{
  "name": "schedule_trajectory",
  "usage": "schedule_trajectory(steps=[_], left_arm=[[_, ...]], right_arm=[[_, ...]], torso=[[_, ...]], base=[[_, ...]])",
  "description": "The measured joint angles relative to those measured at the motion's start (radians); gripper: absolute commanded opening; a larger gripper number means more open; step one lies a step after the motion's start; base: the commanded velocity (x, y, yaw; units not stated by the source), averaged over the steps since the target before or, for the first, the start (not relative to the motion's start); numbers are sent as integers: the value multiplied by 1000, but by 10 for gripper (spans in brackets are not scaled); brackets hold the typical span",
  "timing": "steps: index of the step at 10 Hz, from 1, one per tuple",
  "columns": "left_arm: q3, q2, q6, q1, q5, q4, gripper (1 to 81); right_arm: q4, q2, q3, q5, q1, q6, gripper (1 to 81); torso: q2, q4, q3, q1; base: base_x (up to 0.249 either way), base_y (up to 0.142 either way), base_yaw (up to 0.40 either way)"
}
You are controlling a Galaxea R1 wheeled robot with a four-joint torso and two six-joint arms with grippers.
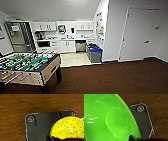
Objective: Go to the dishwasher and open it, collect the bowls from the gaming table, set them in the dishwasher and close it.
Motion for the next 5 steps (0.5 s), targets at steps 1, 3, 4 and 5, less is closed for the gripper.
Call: schedule_trajectory(steps=[1, 3, 4, 5], left_arm=[[-1, -2, 0, 1, 1, 0, 10], [-1, 0, 0, 1, 1, 0, 10], [0, 1, 0, 0, -3, 0, 10], [0, 0, 0, 1, -6, 0, 10]], right_arm=[[0, 2, 0, 1, 1, 0, 10], [0, 4, 0, 3, 0, 0, 10], [0, 2, -1, 1, 0, 0, 10], [0, 2, -1, 0, 0, 0, 10]], torso=[[0, 0, 0, 0], [0, 0, 0, 0], [0, 0, 0, 0], [0, 0, 0, 0]], base=[[170, -62, 0], [175, -63, 0], [179, -73, 0], [160, -78, 0]])
